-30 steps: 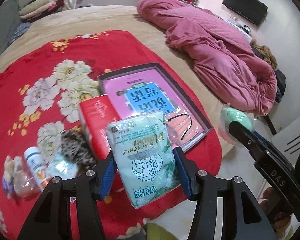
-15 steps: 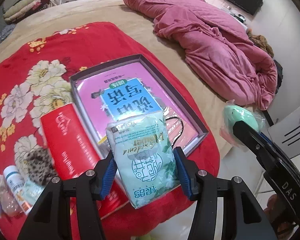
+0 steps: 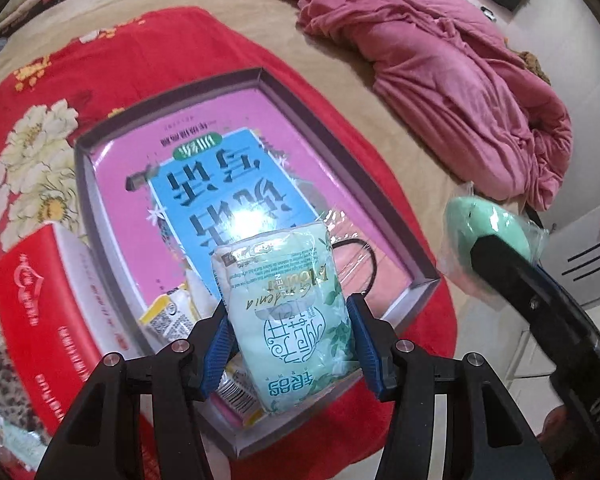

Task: Organize soft objects
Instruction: 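Carry the tissue pack and green sponge bag over the pink tray, then open the right tool to drop the sponge while the left tool releases the tissue pack into the tray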

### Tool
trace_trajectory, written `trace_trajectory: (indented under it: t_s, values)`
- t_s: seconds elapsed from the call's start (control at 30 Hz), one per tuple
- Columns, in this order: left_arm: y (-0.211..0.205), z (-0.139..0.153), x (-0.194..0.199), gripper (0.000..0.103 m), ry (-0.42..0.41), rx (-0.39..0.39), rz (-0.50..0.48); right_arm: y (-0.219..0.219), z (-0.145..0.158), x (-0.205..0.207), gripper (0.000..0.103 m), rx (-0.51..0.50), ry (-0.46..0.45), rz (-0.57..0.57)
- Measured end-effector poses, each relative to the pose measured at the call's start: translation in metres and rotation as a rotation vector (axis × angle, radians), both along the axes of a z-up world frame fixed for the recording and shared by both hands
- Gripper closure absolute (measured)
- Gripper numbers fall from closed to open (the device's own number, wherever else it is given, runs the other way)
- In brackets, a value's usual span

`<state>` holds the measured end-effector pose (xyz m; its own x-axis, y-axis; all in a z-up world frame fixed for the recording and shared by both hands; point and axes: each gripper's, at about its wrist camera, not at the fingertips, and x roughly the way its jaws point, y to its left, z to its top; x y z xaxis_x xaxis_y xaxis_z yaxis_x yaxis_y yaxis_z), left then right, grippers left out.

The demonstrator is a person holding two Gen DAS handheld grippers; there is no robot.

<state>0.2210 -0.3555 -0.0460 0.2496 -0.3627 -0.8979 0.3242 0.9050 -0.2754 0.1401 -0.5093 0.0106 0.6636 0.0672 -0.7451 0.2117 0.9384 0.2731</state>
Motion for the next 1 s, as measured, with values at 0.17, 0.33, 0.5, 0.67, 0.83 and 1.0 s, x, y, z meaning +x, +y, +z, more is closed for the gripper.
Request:
trace_trajectory:
  t_s: [0.17,0.33,0.5,0.67,0.83,1.0]
  values:
    - [-0.002,-0.020,0.001,0.046,0.028,0.013,-0.019,-0.004,-0.018,0.019,0.060,-0.023,0.061,0.007]
    - [-0.006,-0.032,0.000,0.046,0.048,0.014,-0.046,-0.008,-0.037,0.034,0.060,-0.003,0.116,0.004]
    - [-0.011,-0.037,-0.004,0.046,0.051,0.023,-0.069,-0.003,-0.053,0.039,0.059,-0.032,0.158,0.004]
    - [-0.015,-0.041,-0.005,0.046,0.057,0.025,-0.072,0.001,-0.062,0.038,0.058,-0.056,0.186,0.002]
    - [-0.014,-0.041,-0.005,0.047,0.058,0.021,-0.074,0.005,-0.066,0.036,0.058,-0.061,0.190,0.014]
    - [-0.014,-0.040,-0.005,0.047,0.059,0.022,-0.070,0.007,-0.065,0.034,0.054,-0.072,0.185,0.019]
